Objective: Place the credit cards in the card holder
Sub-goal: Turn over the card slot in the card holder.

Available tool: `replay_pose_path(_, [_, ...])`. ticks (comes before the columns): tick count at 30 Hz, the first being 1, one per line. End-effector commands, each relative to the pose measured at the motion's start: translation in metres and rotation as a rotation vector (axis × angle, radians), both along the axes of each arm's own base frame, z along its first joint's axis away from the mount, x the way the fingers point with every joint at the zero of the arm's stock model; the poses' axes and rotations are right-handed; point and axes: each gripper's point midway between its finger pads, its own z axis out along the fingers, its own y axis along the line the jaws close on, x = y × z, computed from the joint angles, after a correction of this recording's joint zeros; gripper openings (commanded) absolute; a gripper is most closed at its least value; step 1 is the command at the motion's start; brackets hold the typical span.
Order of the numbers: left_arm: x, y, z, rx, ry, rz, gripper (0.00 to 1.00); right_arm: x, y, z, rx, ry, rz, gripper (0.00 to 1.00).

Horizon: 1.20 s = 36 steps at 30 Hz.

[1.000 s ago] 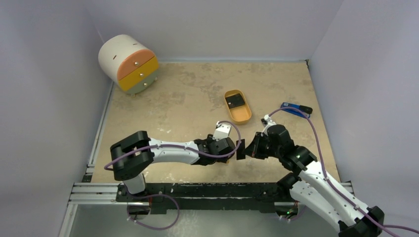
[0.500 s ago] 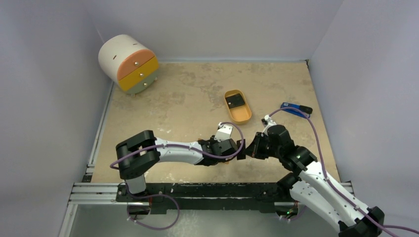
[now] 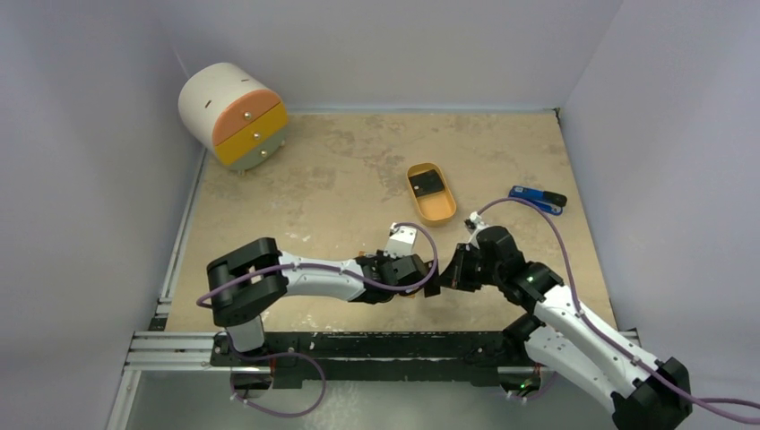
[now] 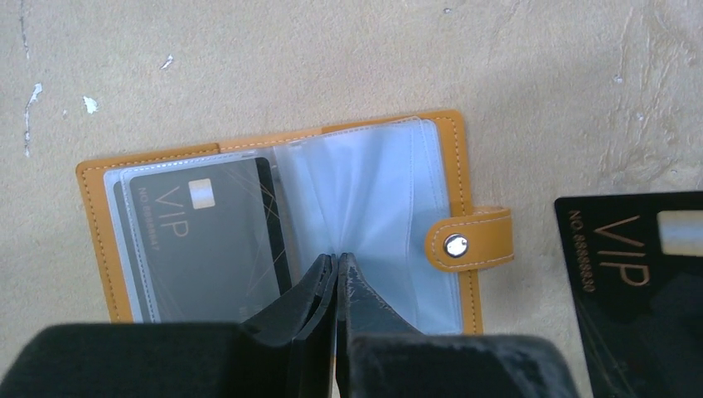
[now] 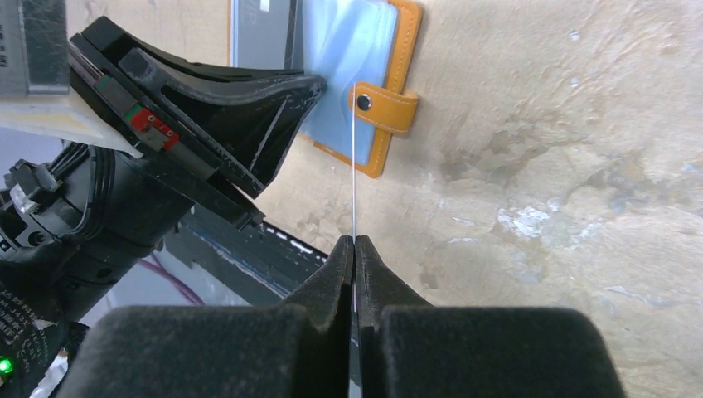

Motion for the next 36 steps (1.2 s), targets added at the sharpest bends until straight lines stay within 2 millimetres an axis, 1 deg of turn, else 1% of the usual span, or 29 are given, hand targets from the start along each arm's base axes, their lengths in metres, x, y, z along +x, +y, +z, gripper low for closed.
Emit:
replay_pose_path(1, [-0.003, 0.023, -0.006, 0.04, 0.002, 0.04, 0.0, 0.001, 0.023, 0.011, 0.111, -0.012, 0.08, 0.0])
replay_pose_path(4, [-0.004, 0.025, -0.003, 0.016, -0.004, 0.053, 0.0, -0.002, 0.035, 0.012, 0.162, 0.012, 0.12, 0.0])
replay_pose_path(8, [-0.004, 0.028, -0.002, 0.0, -0.008, 0.064, 0.0, -0.004, 0.045, 0.004, 0.198, 0.079, 0.143, 0.0])
replay_pose_path(11, [-0.004, 0.029, 0.0, -0.004, -0.013, 0.068, 0.0, -0.002, 0.047, -0.004, 0.193, 0.119, 0.122, 0.0])
replay_pose_path(15, [-0.004, 0.029, 0.003, -0.016, -0.016, 0.073, 0.0, -0.008, 0.051, -0.015, 0.208, 0.187, 0.13, 0.0])
replay_pose_path(19, [-0.003, 0.028, 0.005, -0.025, -0.018, 0.075, 0.0, -0.013, 0.056, -0.02, 0.231, 0.225, 0.157, 0.0])
replay_pose_path(22, [-0.003, 0.027, 0.007, -0.03, -0.021, 0.076, 0.0, -0.015, 0.056, -0.025, 0.22, 0.247, 0.167, 0.0])
replay_pose_path(28, [-0.002, 0.026, 0.01, -0.041, -0.024, 0.08, 0.0, -0.012, 0.057, -0.032, 0.211, 0.262, 0.16, 0.0])
replay_pose_path(36, [-0.003, 0.024, 0.012, -0.057, -0.018, 0.076, 0.0, 0.0, 0.068, -0.042, 0.234, 0.256, 0.171, 0.0])
